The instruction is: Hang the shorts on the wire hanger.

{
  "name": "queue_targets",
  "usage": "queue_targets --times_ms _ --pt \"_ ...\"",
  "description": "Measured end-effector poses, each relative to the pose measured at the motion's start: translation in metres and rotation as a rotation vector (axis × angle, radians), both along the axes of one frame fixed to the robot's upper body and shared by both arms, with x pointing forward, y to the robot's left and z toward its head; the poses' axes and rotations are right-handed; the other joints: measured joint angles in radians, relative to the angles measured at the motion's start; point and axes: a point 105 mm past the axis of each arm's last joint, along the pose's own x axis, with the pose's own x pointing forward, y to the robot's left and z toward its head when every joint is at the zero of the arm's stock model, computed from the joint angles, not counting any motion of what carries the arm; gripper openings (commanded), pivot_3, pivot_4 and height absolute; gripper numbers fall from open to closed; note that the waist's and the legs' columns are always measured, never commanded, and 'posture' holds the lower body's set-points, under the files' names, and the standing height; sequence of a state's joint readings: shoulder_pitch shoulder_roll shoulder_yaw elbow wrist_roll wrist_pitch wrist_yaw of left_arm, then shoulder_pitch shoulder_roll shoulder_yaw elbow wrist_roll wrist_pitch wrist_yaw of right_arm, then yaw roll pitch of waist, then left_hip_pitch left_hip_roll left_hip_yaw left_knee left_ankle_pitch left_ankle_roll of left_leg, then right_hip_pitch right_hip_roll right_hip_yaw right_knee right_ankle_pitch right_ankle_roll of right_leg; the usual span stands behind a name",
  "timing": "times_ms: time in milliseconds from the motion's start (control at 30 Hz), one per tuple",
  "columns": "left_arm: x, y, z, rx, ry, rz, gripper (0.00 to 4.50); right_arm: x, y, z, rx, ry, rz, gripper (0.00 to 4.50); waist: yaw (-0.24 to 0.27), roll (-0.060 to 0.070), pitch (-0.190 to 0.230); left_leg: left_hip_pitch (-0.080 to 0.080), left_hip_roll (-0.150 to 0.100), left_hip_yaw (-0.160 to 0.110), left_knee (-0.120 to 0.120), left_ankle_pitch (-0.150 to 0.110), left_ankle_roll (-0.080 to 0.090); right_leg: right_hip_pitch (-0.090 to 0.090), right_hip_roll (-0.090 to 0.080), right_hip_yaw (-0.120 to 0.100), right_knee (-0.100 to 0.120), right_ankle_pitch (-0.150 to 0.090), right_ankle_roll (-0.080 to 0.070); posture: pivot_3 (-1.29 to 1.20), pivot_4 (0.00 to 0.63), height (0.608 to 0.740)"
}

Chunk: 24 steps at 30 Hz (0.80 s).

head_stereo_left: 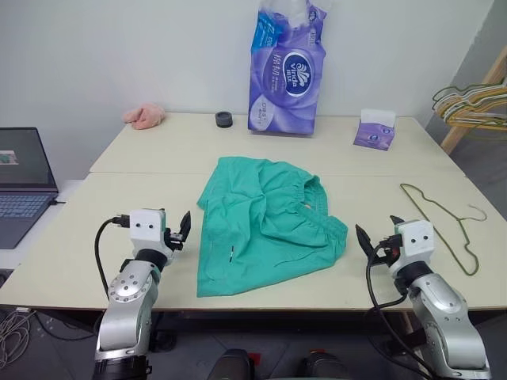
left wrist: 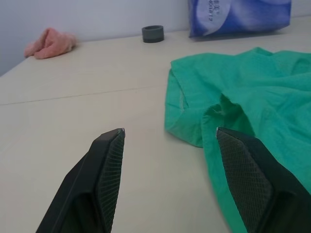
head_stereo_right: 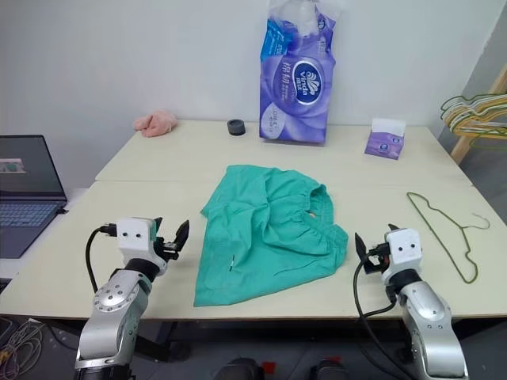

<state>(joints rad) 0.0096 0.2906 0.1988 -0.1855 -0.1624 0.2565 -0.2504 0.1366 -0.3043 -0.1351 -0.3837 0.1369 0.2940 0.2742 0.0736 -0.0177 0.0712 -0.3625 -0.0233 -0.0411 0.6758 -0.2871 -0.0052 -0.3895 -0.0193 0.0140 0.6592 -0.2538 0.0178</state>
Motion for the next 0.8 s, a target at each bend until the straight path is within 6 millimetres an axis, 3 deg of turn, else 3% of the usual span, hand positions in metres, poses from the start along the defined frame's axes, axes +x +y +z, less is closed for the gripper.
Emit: queue_targets --times_ms 467,800 --pt "-0.001 -0.010 0.006 0.004 -0.037 -0.085 3.20 -0.007 0.021 0.014 0.040 0.027 0.112 4.49 -0.007 0.000 0.000 0.000 0.000 0.000 0.000 0.000 0.000 0.000 0.000 0.000 -0.001 0.000 0.000 0.09 0.036 0.740" --pt "-0.010 -0.033 0.008 -0.049 -0.022 -0.338 3.20 -0.011 0.051 0.018 0.146 0.187 0.323 4.49 -0.024 0.002 0.002 0.000 0.000 -0.001 -0.001 0.000 0.000 0.000 0.000 -0.001 -0.001 -0.001 -0.001 0.06 0.030 0.740"
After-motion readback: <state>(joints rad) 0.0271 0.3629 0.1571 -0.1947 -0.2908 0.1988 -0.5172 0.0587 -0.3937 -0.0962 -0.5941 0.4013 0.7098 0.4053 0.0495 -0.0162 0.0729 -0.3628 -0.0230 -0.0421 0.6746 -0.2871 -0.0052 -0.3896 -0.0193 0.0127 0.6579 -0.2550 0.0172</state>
